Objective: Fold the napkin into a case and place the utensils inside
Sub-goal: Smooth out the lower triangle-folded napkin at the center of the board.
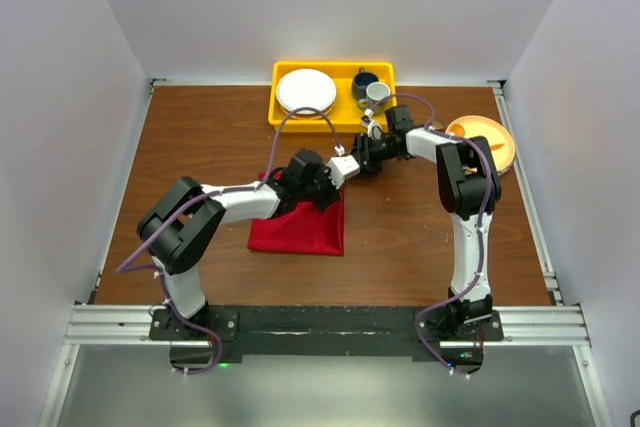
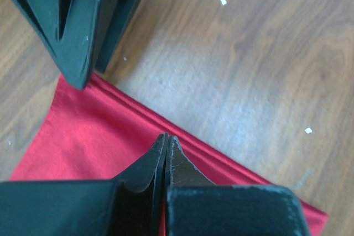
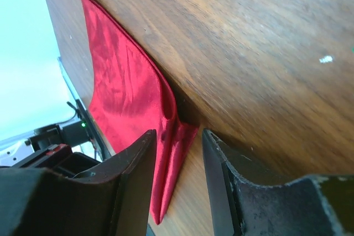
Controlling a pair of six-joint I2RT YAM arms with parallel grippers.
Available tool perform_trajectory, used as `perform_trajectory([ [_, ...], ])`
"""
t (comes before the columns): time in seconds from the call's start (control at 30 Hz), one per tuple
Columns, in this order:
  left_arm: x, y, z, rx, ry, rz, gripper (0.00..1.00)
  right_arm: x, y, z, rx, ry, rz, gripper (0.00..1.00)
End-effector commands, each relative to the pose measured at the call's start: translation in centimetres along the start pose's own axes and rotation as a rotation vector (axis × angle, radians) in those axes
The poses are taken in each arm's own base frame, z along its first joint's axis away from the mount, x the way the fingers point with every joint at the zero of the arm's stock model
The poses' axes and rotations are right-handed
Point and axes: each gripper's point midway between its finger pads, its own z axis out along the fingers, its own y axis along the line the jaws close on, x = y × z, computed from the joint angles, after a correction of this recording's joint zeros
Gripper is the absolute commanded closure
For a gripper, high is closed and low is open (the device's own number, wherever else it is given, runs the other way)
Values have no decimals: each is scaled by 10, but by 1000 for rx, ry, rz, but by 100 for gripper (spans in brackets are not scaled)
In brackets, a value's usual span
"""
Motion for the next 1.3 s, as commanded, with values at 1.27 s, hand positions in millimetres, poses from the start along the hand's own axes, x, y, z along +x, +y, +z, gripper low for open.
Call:
perform_trajectory([
  [1.27,-1,16,31,-6,31,43,100,14,-52,22,132,34,14,73],
])
